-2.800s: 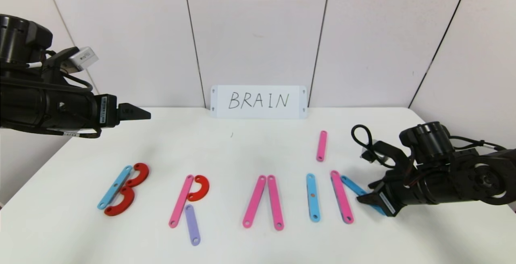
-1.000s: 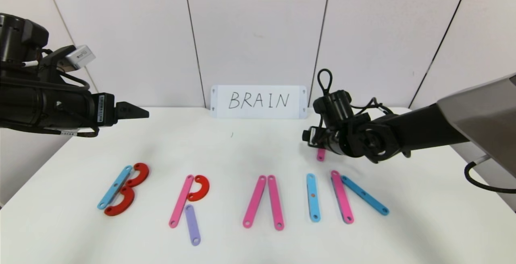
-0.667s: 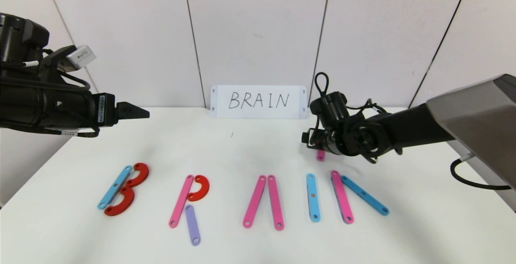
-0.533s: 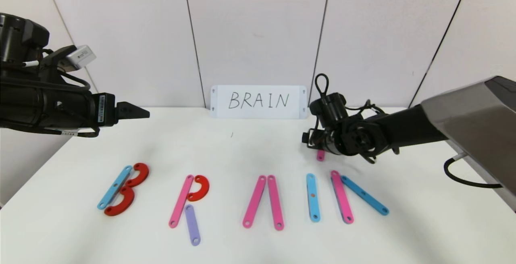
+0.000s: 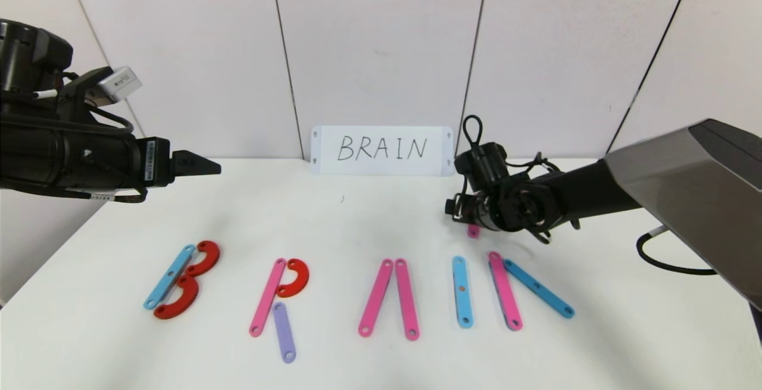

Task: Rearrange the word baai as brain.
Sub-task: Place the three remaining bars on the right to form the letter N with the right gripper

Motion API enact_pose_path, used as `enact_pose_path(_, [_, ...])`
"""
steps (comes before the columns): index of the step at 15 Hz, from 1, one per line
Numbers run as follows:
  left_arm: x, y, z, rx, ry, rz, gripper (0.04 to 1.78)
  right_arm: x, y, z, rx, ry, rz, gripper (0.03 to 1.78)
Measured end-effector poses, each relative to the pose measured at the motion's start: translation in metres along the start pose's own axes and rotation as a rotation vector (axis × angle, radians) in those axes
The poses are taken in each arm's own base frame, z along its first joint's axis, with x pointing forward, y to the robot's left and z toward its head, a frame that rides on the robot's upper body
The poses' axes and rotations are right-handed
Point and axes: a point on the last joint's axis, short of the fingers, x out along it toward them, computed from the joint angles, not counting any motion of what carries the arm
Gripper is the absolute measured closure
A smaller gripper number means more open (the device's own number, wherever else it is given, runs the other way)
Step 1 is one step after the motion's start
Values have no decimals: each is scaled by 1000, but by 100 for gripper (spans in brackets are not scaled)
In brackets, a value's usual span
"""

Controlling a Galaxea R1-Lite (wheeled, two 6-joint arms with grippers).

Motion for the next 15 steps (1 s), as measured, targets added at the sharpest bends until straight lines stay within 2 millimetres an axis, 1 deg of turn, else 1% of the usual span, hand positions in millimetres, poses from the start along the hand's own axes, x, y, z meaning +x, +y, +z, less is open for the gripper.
enact_pose_path(2, [0, 0, 0, 0, 0, 1, 9, 2, -1, -1, -1, 3, -3, 17])
enact_pose_path(4, [0, 0, 0, 0, 0, 1, 9, 3, -1, -1, 1, 2, -5, 37])
enact_pose_path(6, [0, 0, 0, 0, 0, 1, 9, 3, -2, 0, 2, 2, -6, 65])
enact_pose_path(9, [0, 0, 0, 0, 0, 0, 9, 3, -3, 0, 3, 2, -9, 121])
enact_pose_path(11, [0, 0, 0, 0, -1, 0, 9, 4, -5, 1, 6, 3, -13, 147])
enact_pose_path(12, [0, 0, 0, 0, -2, 1, 9, 5, -6, 1, 7, 3, -16, 151])
enact_pose_path(15, [0, 0, 0, 0, -3, 2, 9, 5, -15, 6, 18, 1, -35, 152])
